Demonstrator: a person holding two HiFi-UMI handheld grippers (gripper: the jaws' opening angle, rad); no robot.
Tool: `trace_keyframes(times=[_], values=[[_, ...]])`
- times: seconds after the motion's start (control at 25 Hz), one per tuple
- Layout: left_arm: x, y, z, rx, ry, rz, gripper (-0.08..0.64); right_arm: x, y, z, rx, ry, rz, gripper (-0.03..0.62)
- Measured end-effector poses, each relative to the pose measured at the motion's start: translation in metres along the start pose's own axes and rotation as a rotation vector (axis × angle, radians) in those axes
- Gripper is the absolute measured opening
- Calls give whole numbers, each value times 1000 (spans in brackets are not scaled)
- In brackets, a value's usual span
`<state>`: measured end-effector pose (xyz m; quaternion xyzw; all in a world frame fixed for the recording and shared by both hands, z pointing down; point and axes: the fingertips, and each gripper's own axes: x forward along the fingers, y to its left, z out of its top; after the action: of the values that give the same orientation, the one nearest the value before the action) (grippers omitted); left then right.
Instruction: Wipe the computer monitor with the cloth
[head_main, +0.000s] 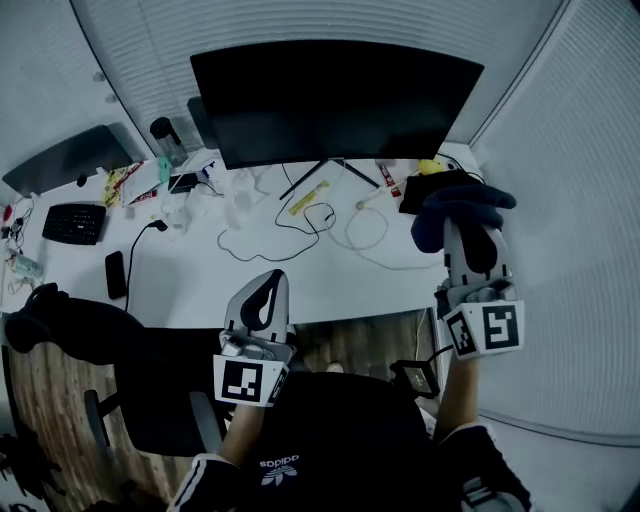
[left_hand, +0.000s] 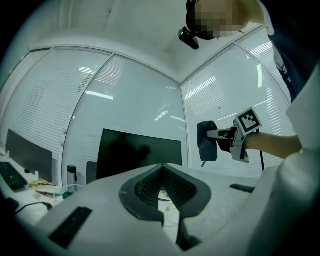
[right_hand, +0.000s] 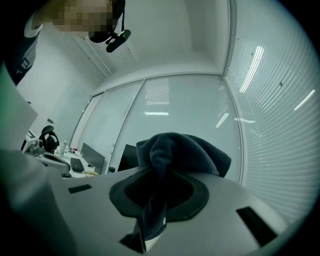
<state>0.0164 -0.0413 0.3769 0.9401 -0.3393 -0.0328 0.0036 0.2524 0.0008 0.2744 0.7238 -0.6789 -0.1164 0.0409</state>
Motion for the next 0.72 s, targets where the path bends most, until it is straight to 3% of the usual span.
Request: trace_keyframes(times=[0.32, 0.72], values=[[-35, -91, -8, -23, -7, -34, 5, -105, -10, -26, 46, 59, 33, 46], [-63, -144, -22, -49, 34, -112, 6, -161, 31, -75, 156, 159, 123, 46]])
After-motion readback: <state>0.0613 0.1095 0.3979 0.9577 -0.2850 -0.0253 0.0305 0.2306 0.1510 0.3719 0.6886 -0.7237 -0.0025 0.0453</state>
